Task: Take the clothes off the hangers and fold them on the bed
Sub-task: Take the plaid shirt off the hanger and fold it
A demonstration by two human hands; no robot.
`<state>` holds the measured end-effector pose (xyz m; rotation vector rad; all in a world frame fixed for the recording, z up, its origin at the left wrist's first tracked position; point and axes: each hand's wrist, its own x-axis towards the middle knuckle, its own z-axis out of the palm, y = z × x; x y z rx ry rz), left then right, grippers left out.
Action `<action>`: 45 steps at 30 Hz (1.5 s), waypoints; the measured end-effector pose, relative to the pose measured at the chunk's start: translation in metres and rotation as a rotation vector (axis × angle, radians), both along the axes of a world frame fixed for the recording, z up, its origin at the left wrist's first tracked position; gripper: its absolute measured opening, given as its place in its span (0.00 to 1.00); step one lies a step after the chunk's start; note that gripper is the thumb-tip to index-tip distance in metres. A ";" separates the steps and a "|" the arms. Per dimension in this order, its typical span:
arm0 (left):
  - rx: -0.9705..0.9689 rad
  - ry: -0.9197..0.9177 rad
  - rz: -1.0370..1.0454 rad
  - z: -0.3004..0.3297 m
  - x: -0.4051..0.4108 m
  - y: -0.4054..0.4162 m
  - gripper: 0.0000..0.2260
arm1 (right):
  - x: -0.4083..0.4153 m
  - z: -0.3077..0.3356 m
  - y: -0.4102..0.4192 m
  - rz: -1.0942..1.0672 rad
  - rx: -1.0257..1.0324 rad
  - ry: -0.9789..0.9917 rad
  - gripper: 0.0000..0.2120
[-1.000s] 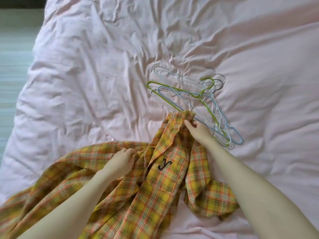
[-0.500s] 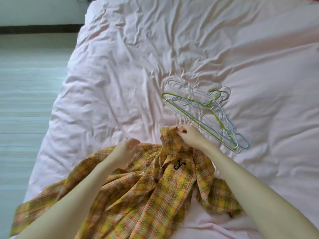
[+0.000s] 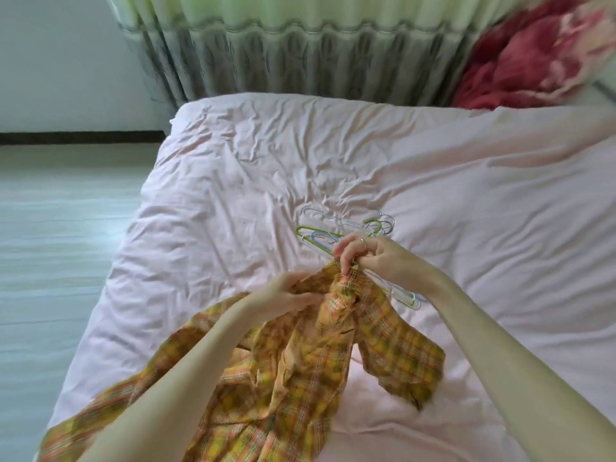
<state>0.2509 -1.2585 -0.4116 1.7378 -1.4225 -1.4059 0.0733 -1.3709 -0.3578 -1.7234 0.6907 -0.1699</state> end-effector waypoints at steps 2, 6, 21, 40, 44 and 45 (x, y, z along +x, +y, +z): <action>-0.119 -0.139 0.034 0.016 0.001 0.006 0.03 | -0.005 0.013 0.009 -0.081 -0.034 -0.012 0.24; -0.349 -0.413 0.081 0.060 0.026 0.011 0.05 | -0.002 0.033 0.025 -0.157 -0.018 -0.059 0.19; -0.896 -1.109 0.290 0.193 0.074 0.032 0.09 | 0.060 0.131 0.042 -0.115 -1.200 0.345 0.29; -0.446 -0.391 0.792 0.227 0.114 0.028 0.10 | 0.081 0.177 0.007 -0.445 -0.821 0.126 0.09; -0.541 -0.029 0.857 0.263 0.114 0.022 0.10 | 0.095 0.208 -0.009 -0.480 -0.259 -0.145 0.10; -0.580 -0.055 0.832 0.268 0.115 0.022 0.08 | 0.096 0.214 -0.012 -0.478 -0.120 -0.195 0.10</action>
